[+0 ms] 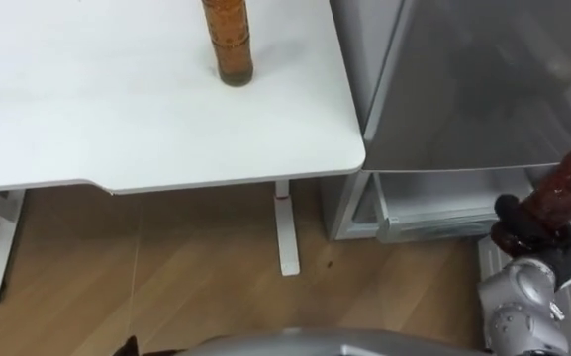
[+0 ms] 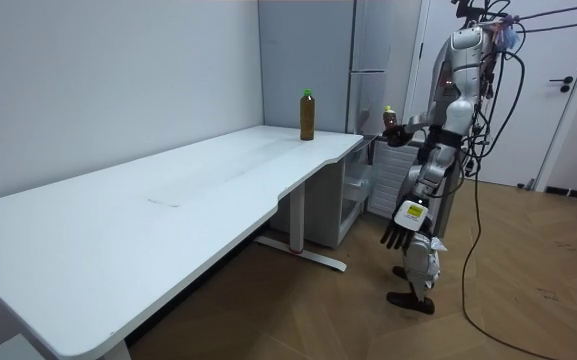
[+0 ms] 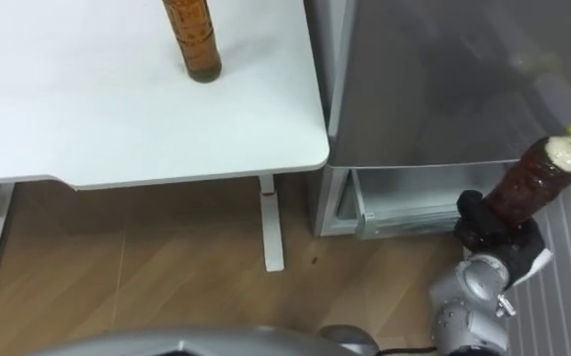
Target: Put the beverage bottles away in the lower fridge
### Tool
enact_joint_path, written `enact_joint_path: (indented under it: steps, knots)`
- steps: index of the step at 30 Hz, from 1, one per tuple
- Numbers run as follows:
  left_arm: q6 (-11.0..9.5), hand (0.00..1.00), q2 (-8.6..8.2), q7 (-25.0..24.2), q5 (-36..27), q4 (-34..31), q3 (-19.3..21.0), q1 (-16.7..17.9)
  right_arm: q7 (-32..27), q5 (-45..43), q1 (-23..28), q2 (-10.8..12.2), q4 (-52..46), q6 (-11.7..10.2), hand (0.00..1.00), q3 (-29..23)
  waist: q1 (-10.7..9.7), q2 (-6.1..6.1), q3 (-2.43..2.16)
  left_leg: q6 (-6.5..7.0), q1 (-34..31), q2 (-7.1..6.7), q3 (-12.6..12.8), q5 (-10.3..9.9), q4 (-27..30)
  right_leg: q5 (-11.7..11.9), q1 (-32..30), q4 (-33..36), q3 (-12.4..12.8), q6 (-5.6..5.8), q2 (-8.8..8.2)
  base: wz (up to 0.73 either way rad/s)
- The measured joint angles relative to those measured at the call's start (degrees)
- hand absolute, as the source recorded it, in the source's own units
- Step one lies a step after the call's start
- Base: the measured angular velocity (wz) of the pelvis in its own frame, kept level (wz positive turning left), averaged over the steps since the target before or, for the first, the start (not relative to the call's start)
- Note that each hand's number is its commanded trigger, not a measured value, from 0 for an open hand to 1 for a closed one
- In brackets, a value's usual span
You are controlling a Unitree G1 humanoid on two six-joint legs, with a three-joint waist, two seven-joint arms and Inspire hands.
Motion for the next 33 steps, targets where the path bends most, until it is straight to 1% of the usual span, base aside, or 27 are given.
enact_joint_path:
  steps: [1, 2, 3, 4, 5, 7, 10, 11, 12, 14, 16, 17, 19, 20, 22, 23, 24, 25, 26, 27, 28, 29, 30, 31, 32, 33]
  knots:
    - [0.2, 0.00, 0.11, -0.3, 0.0, 0.0, 0.0, 0.1, 1.6, 2.9, -2.0, -0.8, 2.6, 0.4, 1.00, -0.1, 0.3, 0.00, -0.03, 0.02, -0.9, 0.05, 0.0, -0.1, 0.6, 0.0, -0.7, 0.1, 0.0, -0.01, 0.00, 0.03]
    - [0.2, 0.00, 0.13, -0.4, 0.1, 0.0, 0.2, 0.0, 2.3, 4.2, -2.9, -1.2, 3.8, 0.6, 1.00, -0.3, 0.4, -0.02, -0.03, 0.02, -1.5, 0.05, -0.1, -0.1, 0.8, 0.0, -1.1, 0.1, -0.1, -0.01, -0.02, 0.05]
    - [0.3, 0.00, 0.19, -0.8, 0.7, -0.1, 0.6, -0.1, 3.9, 7.0, -3.9, -1.9, 5.3, 1.0, 1.00, -0.7, 1.1, -0.10, -0.09, 0.03, -2.4, 0.06, -0.2, -0.1, 1.0, 0.0, -1.6, 0.3, -0.3, -0.02, -0.06, 0.10]
    - [0.7, 0.00, 0.37, -1.4, 1.0, -0.5, 1.2, -0.7, 5.4, 10.0, -5.0, -2.5, 7.0, 1.4, 1.00, -0.7, 1.5, -0.32, -0.06, 0.02, -2.9, 0.11, -0.4, -0.1, 1.5, 0.0, -2.1, 0.8, -0.7, -0.06, -0.13, 0.13]
    - [1.3, 0.00, 0.80, -1.5, 1.0, -0.5, 1.1, -1.1, 6.9, 11.9, -6.7, -2.7, 9.3, 1.8, 1.00, -0.7, 1.9, -0.59, -0.13, 0.00, -3.6, 0.20, -0.5, -0.1, 1.9, -0.1, -2.8, 1.1, -1.1, -0.18, -0.21, 0.11]
    - [2.2, 0.00, 1.13, -1.5, 1.3, -0.4, 1.1, -2.2, 8.9, 15.0, -9.0, -2.8, 12.3, 1.9, 1.00, -0.9, 2.8, -0.91, -0.17, -0.05, -5.0, 0.32, -0.6, 0.0, 2.8, -0.1, -4.1, 1.9, -1.5, -0.26, -0.24, 0.10]
    - [2.9, 0.00, 1.57, -1.9, 1.5, -0.5, 1.1, -4.5, 12.2, 20.7, -13.4, -2.8, 18.9, 1.9, 1.00, -2.3, 2.7, -0.87, -0.21, -0.03, -8.6, 0.23, -2.2, 0.0, 4.7, 0.0, -6.1, 2.4, -3.1, -0.41, -0.55, 0.24]
    - [2.9, 0.00, 1.69, -2.4, 1.5, -0.6, 1.0, -5.4, 13.3, 21.7, -14.8, -2.9, 20.9, 2.5, 1.00, -2.5, 2.8, -1.07, -0.09, -0.03, -9.9, 0.24, -2.4, 0.0, 5.4, 0.0, -7.4, 3.1, -3.2, -0.44, -0.59, 0.16]
    - [3.0, 0.00, 1.69, -2.6, 1.5, -0.7, 1.0, -5.7, 13.5, 21.9, -15.4, -2.9, 21.5, 2.8, 1.00, -2.5, 2.9, -1.08, -0.07, -0.02, -10.7, 0.28, -2.4, -0.1, 5.9, 0.0, -8.1, 3.4, -3.3, -0.46, -0.59, 0.05]
    - [3.5, 0.00, 1.70, -2.8, 1.4, -0.7, 0.9, -7.0, 15.5, 24.4, -18.1, -3.2, 23.9, 3.3, 1.00, -2.9, 3.1, -0.90, -0.04, 0.05, -13.9, 0.27, -2.5, -0.1, 7.3, 0.1, -11.4, 4.9, -3.5, -0.68, -0.85, -0.02]
    - [3.6, 0.00, 1.74, -2.7, 1.9, -0.6, 0.9, -7.8, 16.9, 27.9, -20.7, -3.7, 26.8, 3.6, 1.00, -3.3, 3.3, -0.63, 0.09, 0.18, -16.0, 0.24, -2.6, 0.0, 8.4, 0.2, -13.6, 6.1, -3.5, -0.72, -1.00, 0.00]
    - [3.6, 0.00, 1.81, -2.7, 2.0, -0.3, 0.9, -7.9, 17.5, 28.8, -21.0, -3.7, 27.2, 3.6, 1.00, -3.5, 3.4, -0.59, 0.10, 0.19, -16.7, 0.26, -2.5, 0.0, 8.8, 0.2, -14.3, 6.6, -3.5, -0.72, -1.01, 0.00]
    - [4.0, 0.00, 2.17, -2.5, 2.0, 1.4, 0.9, -9.6, 20.2, 30.9, -21.7, -3.8, 27.9, 3.6, 1.00, -4.7, 4.2, -0.60, 0.21, 0.25, -19.8, 0.25, -2.5, 0.1, 10.4, 0.1, -17.8, 8.9, -3.0, -0.82, -1.12, -0.03]
    - [4.1, 0.00, 2.24, -2.5, 1.8, 1.6, 0.9, -9.9, 20.7, 31.3, -22.1, -3.8, 28.1, 3.6, 1.00, -5.3, 4.3, -0.53, 0.30, 0.31, -20.5, 0.24, -2.4, 0.1, 10.8, 0.1, -18.5, 9.4, -3.1, -0.85, -1.21, 0.00]
    - [4.9, 0.00, 2.62, -1.8, 1.5, 1.7, -0.8, -10.6, 22.5, 31.9, -24.3, -4.0, 29.8, 3.5, 1.00, -5.9, 4.5, -0.57, 0.84, 0.42, -23.5, 0.12, -2.2, 0.1, 13.1, -0.6, -22.0, 12.7, -3.0, -1.07, -1.79, 0.00]
    - [5.3, 0.00, 2.71, -1.3, 1.4, 1.8, -1.7, -11.5, 23.2, 31.8, -26.0, -4.5, 31.3, 3.7, 1.00, -5.9, 4.5, -0.69, 1.13, 0.49, -25.7, 0.10, -2.2, 0.0, 14.8, -0.9, -24.5, 14.8, -3.0, -1.20, -2.07, 0.00]
    - [5.4, 0.00, 2.71, -1.2, 1.4, 1.8, -1.9, -12.2, 23.2, 31.7, -26.9, -5.0, 32.3, 4.0, 1.00, -5.7, 4.7, -0.79, 1.23, 0.49, -26.9, 0.06, -2.1, 0.0, 15.7, -1.2, -25.8, 16.0, -3.0, -1.35, -2.23, 0.08]
    - [5.6, 0.00, 2.89, -1.1, 1.2, 2.2, -2.8, -13.5, 23.0, 31.9, -28.0, -5.7, 33.6, 4.5, 1.00, -5.7, 5.6, -0.93, 1.58, 0.48, -29.1, -0.03, -2.1, -0.2, 17.8, -1.8, -28.2, 18.6, -3.0, -1.63, -2.60, 0.12]
    - [5.6, 0.00, 3.10, -1.1, 0.8, 2.4, -3.5, -14.4, 23.0, 31.9, -28.9, -6.2, 34.5, 5.3, 1.00, -5.5, 6.2, -1.05, 1.66, 0.19, -31.6, -0.23, -2.1, -1.0, 20.2, -3.0, -30.9, 21.9, -2.9, -1.83, -3.17, 0.14]
    - [5.7, 0.00, 3.22, -1.0, 0.8, 2.4, -3.6, -14.5, 23.0, 31.9, -29.3, -6.3, 34.7, 5.7, 1.00, -5.5, 6.3, -1.20, 1.76, 0.15, -32.6, -0.48, -2.1, -1.3, 21.6, -3.8, -32.2, 23.8, -3.0, -1.88, -3.63, 0.22]
    - [5.9, 0.00, 3.54, -0.6, 0.6, 2.4, -3.9, -14.5, 23.0, 32.2, -30.1, -6.4, 35.1, 6.5, 1.00, -5.2, 6.2, -1.35, 1.89, 0.07, -34.9, -0.87, -2.2, -2.2, 24.7, -5.8, -34.7, 27.5, -3.0, -2.05, -4.52, 0.21]
    - [6.0, 0.00, 3.70, -0.2, 0.6, 2.3, -4.3, -14.5, 23.0, 32.4, -30.4, -6.4, 35.4, 6.7, 1.00, -5.2, 6.3, -1.34, 1.92, 0.06, -36.1, -0.91, -2.2, -2.8, 26.6, -6.9, -35.8, 29.5, -3.2, -2.08, -4.90, 0.22]
    - [6.4, 0.00, 3.90, 0.6, 0.6, 2.4, -4.8, -14.5, 23.0, 32.3, -30.7, -6.4, 35.9, 6.9, 1.00, -5.0, 7.1, -1.35, 1.93, -0.23, -38.4, -0.84, -2.3, -4.1, 30.0, -9.0, -38.1, 32.9, -3.0, -2.13, -5.14, 0.14]
    - [6.4, 0.00, 3.99, 1.2, 0.3, 2.5, -4.9, -14.5, 23.0, 32.2, -31.1, -6.6, 36.5, 7.0, 1.00, -5.0, 7.7, -1.45, 1.98, -0.42, -40.4, -0.73, -2.3, -5.0, 33.1, -10.3, -40.1, 36.1, -3.0, -2.46, -5.44, 0.18]
    - [6.4, 0.00, 4.07, 1.5, 0.1, 2.8, -4.9, -14.4, 23.0, 32.0, -31.4, -6.6, 36.6, 7.0, 1.00, -5.0, 8.0, -1.49, 2.00, -0.45, -42.5, -0.71, -2.4, -5.9, 35.9, -11.4, -42.0, 38.9, -3.0, -2.67, -6.00, 0.19]
    - [6.4, 0.00, 4.16, 1.5, -0.1, 3.0, -5.1, -14.3, 23.0, 32.0, -31.7, -6.6, 36.6, 7.0, 1.00, -5.0, 8.1, -1.49, 2.00, -0.50, -43.5, -0.71, -2.4, -6.2, 37.2, -11.9, -42.9, 40.3, -3.0, -2.80, -6.15, 0.20]
